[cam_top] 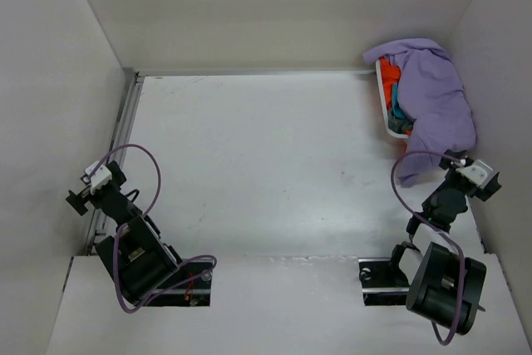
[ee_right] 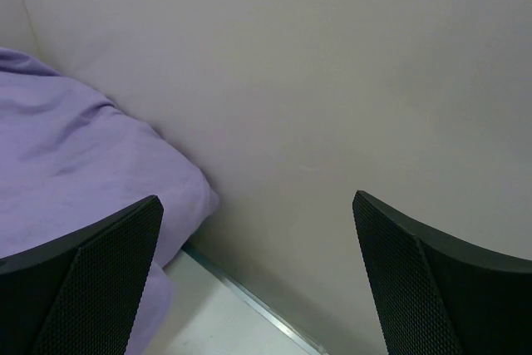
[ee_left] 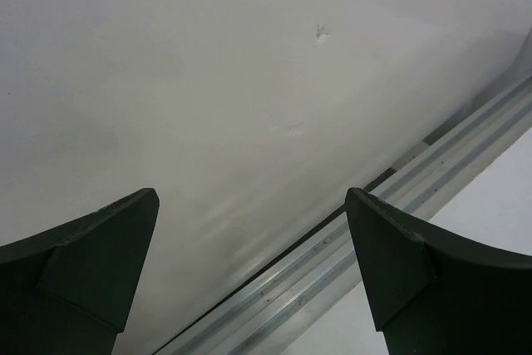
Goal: Fold and stack the t-shirts
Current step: Grab crumpled tshirt from bin with the right arm
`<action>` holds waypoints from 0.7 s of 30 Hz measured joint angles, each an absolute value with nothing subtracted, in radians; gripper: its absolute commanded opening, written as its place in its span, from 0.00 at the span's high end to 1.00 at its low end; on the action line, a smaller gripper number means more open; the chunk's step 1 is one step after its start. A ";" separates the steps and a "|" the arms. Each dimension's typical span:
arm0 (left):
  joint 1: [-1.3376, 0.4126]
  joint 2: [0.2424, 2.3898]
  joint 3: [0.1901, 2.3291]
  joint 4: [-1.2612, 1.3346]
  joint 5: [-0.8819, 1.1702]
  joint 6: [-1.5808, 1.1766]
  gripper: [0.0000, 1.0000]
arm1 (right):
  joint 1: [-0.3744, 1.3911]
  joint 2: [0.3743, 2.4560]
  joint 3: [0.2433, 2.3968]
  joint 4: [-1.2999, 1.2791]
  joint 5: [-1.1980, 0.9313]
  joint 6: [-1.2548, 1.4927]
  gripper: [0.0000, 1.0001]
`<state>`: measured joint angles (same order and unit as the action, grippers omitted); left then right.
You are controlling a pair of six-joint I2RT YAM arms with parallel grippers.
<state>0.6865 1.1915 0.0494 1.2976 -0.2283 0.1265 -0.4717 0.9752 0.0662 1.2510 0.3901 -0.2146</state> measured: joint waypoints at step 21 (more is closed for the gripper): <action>0.521 0.990 0.075 1.266 -0.279 0.255 0.00 | -0.101 0.949 0.634 0.478 0.384 -0.340 0.00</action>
